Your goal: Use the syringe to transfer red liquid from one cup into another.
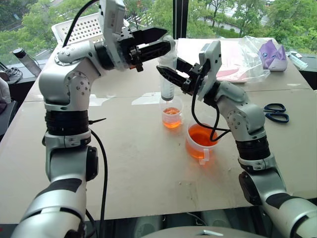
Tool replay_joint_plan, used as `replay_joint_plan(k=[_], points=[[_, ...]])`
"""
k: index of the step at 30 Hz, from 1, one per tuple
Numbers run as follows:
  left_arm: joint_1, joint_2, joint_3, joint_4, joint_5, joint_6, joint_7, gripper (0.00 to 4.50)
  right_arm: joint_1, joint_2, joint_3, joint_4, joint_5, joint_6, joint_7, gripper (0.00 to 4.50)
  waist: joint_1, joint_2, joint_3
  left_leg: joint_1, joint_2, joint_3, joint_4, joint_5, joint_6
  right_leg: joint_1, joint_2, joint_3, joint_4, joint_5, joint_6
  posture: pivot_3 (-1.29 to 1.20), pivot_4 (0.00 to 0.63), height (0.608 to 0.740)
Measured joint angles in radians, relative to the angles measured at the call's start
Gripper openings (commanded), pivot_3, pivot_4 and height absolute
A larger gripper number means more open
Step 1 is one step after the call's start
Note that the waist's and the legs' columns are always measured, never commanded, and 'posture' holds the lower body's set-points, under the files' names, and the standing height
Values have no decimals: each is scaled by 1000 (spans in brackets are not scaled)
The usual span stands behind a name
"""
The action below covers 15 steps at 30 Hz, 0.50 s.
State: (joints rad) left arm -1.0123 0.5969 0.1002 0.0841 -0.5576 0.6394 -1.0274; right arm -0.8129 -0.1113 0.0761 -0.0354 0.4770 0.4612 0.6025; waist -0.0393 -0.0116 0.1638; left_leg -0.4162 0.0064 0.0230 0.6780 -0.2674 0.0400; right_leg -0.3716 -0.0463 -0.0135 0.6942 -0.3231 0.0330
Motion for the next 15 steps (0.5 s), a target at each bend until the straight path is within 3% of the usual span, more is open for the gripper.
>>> replay_joint_plan(k=[9,15], points=[[28,105,-30,-24,-35,35,-128,3305,-35,12,-58,-43,42,-3,-25,1503,-3,-3,0,0,0,1,-2,0,0,-2,0,1,0,0,0,0,150,740],[29,116,-30,-10,-22,24,-123,3305,-35,11,-58,-45,46,-3,-24,1503,1,-3,0,0,0,1,-2,0,0,-2,0,1,0,0,0,0,150,740]])
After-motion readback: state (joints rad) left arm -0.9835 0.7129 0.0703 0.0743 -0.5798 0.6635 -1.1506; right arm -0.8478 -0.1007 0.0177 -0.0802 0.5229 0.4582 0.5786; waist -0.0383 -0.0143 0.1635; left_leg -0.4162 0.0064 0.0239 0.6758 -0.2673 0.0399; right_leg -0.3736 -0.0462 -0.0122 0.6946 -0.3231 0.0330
